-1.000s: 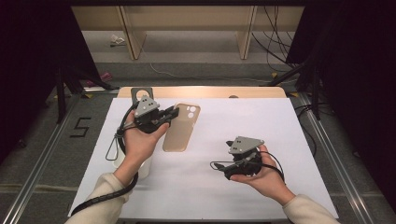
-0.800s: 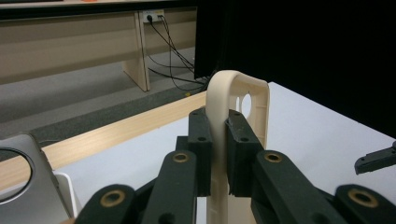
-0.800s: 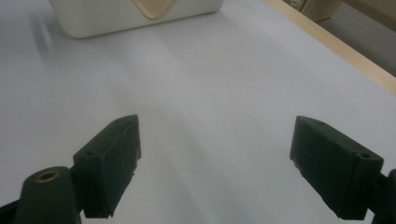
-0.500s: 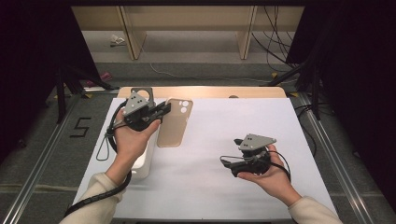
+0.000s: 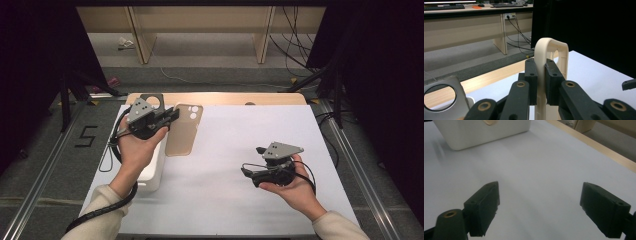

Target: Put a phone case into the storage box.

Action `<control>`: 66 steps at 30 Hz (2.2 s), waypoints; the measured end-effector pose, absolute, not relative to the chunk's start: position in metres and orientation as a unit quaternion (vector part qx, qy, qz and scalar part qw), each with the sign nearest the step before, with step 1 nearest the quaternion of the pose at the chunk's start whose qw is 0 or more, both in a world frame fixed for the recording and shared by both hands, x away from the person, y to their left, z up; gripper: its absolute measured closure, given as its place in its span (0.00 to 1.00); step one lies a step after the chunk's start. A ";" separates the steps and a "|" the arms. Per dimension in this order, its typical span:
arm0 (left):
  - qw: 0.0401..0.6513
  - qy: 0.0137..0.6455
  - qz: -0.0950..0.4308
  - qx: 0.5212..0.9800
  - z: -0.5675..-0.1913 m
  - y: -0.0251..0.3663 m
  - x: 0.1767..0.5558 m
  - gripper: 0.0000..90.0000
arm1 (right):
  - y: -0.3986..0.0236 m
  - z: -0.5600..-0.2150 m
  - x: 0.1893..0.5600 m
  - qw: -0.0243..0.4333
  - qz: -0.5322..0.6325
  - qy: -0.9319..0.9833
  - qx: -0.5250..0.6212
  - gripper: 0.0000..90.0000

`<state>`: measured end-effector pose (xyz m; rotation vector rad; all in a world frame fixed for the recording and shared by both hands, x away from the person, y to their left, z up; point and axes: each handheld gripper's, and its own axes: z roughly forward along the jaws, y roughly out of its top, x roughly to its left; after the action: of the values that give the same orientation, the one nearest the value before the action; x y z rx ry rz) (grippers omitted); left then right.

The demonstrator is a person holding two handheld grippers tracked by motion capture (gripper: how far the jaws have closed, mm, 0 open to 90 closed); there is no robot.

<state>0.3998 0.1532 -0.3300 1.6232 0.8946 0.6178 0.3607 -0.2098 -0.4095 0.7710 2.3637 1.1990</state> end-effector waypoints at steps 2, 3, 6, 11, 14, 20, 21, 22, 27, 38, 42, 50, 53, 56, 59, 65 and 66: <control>0.562 0.380 0.262 0.686 -0.329 0.154 0.400 0.91 | -0.211 -0.409 0.361 0.189 0.428 0.840 0.275 0.19; 0.562 0.380 0.262 0.686 -0.329 0.155 0.400 0.91 | -0.212 -0.409 0.361 0.188 0.429 0.839 0.276 0.19; 0.563 0.381 0.264 0.685 -0.328 0.157 0.400 0.91 | -0.213 -0.409 0.361 0.189 0.430 0.838 0.278 0.19; 0.563 0.380 0.266 0.683 -0.326 0.160 0.401 0.91 | -0.215 -0.409 0.362 0.188 0.433 0.835 0.283 0.19; 0.563 0.381 0.268 0.683 -0.325 0.162 0.401 0.91 | -0.217 -0.409 0.362 0.189 0.434 0.833 0.286 0.19; 0.563 0.381 0.271 0.681 -0.322 0.167 0.402 0.91 | -0.220 -0.409 0.362 0.190 0.435 0.830 0.291 0.19; 0.563 0.382 0.271 0.680 -0.322 0.167 0.402 0.91 | -0.220 -0.409 0.362 0.190 0.436 0.830 0.293 0.19; 0.564 0.382 0.272 0.680 -0.322 0.168 0.402 0.91 | -0.221 -0.409 0.362 0.190 0.436 0.829 0.294 0.19; 0.565 0.384 0.273 0.678 -0.321 0.172 0.403 0.91 | -0.223 -0.409 0.362 0.190 0.436 0.829 0.295 0.19; 0.562 0.388 0.280 0.675 -0.318 0.182 0.406 0.91 | -0.228 -0.409 0.363 0.187 0.438 0.825 0.303 0.19; 0.562 0.391 0.282 0.672 -0.317 0.187 0.407 0.91 | -0.229 -0.408 0.363 0.188 0.439 0.824 0.306 0.19; 0.562 0.398 0.287 0.666 -0.316 0.196 0.408 0.91 | -0.230 -0.409 0.364 0.188 0.439 0.823 0.307 0.19; 0.560 0.399 0.289 0.666 -0.315 0.199 0.409 0.91 | -0.230 -0.409 0.364 0.188 0.440 0.822 0.308 0.19; 0.560 0.401 0.290 0.665 -0.316 0.201 0.409 0.91 | -0.230 -0.409 0.364 0.188 0.441 0.822 0.308 0.19; 0.558 0.402 0.291 0.665 -0.316 0.203 0.410 0.91 | -0.230 -0.409 0.364 0.188 0.441 0.821 0.310 0.19; 0.557 0.402 0.294 0.665 -0.315 0.205 0.410 0.91 | -0.231 -0.409 0.364 0.188 0.442 0.820 0.312 0.19; 0.557 0.401 0.294 0.665 -0.315 0.206 0.410 0.91 | -0.231 -0.409 0.364 0.188 0.442 0.820 0.312 0.19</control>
<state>0.4103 0.2057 -0.3154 1.5702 0.9476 0.6941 0.3643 -0.2309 -0.4090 0.8771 2.3069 1.2442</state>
